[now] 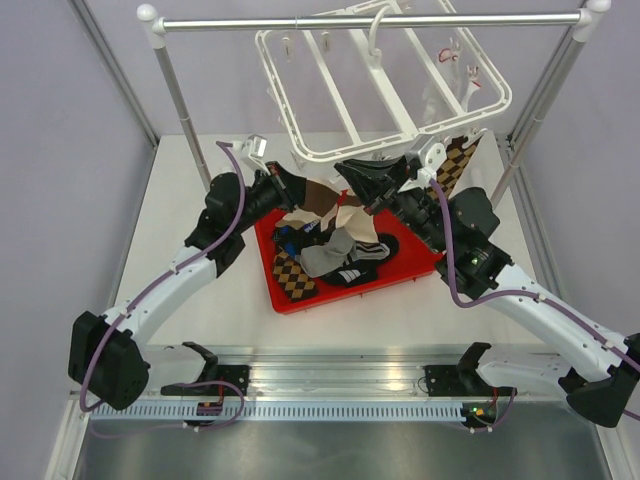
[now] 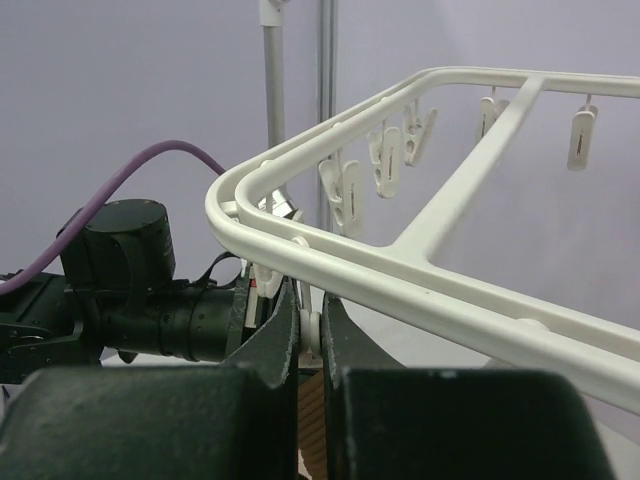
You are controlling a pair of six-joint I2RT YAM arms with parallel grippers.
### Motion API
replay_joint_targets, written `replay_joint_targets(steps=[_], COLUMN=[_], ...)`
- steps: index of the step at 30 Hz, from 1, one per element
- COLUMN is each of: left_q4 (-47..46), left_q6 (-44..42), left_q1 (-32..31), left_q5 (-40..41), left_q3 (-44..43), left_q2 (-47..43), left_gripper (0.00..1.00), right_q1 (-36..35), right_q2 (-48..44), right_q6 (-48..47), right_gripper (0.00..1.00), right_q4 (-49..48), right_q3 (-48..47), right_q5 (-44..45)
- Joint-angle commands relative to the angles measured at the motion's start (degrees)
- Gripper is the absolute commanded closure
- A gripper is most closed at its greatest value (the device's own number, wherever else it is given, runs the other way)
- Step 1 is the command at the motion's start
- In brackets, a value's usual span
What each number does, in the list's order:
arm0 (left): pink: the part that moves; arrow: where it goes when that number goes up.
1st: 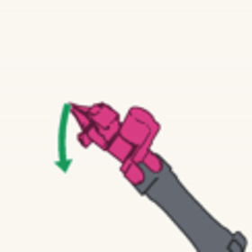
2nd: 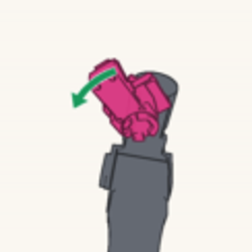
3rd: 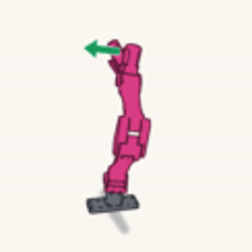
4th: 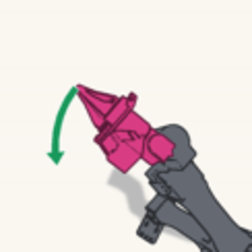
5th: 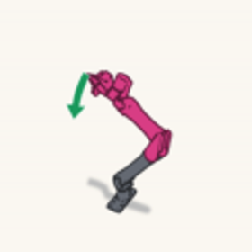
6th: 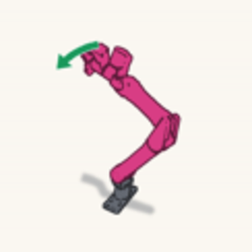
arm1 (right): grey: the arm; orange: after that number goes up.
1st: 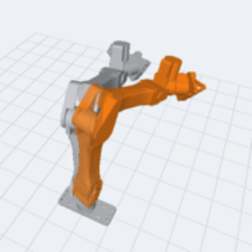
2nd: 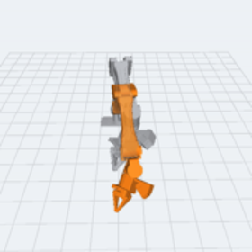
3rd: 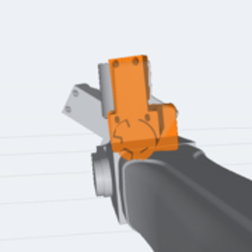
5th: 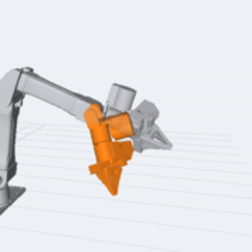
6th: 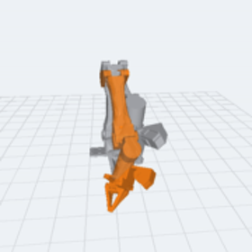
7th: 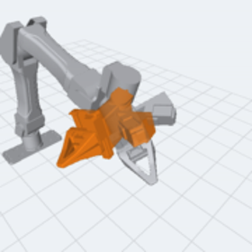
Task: Remove the socks clipped to the hanger
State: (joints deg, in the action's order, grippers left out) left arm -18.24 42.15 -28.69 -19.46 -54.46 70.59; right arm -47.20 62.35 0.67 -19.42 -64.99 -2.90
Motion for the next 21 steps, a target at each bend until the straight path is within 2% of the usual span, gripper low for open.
replay_joint_targets(steps=[1,6,8,9,10,12,13,15,17,21], left_q4=[2.41,2.68,2.86,2.60,2.07,-0.99,-1.97,-6.51,-10.04,-18.05], left_q6=[0.04,-2.24,-2.95,-3.13,-3.82,-4.71,-5.23,-5.76,-6.20,-7.34], left_q1=[0.30,0.21,0.21,0.12,-0.05,-0.05,-0.05,-0.14,-0.14,-0.67], left_q5=[7.41,7.69,7.95,8.12,8.82,8.74,9.44,9.79,10.32,8.48], left_q3=[0.67,0.49,0.75,1.10,2.06,3.39,4.87,6.81,10.06,14.99], left_q2=[0.68,4.64,5.61,5.70,5.35,4.56,4.12,2.20,0.61,-2.38], left_gripper=[0.97,0.89,0.79,0.68,0.61,0.53,0.44,0.41,0.34,0.30], right_q1=[-0.26,-0.26,-0.26,-0.26,-0.26,-0.17,-0.26,-0.26,-0.26,-0.26], right_q2=[0.14,0.67,1.02,1.11,1.28,1.46,1.72,1.99,2.69,3.39], right_q6=[0.56,0.48,0.21,0.30,0.21,0.04,0.12,0.21,0.39,0.39], right_gripper=[0.99,0.99,0.99,0.99,0.99,0.99,0.99,0.99,0.99,0.99], right_q4=[-0.97,-0.80,-0.71,-0.62,-0.53,-0.27,-0.27,-0.18,0.00,0.17], right_q3=[-0.66,-0.66,-0.84,-0.93,-1.10,-1.28,-1.36,-1.80,-2.42,-2.95], right_q5=[0.70,1.05,1.14,1.23,1.14,1.23,1.31,1.23,0.97,1.14])
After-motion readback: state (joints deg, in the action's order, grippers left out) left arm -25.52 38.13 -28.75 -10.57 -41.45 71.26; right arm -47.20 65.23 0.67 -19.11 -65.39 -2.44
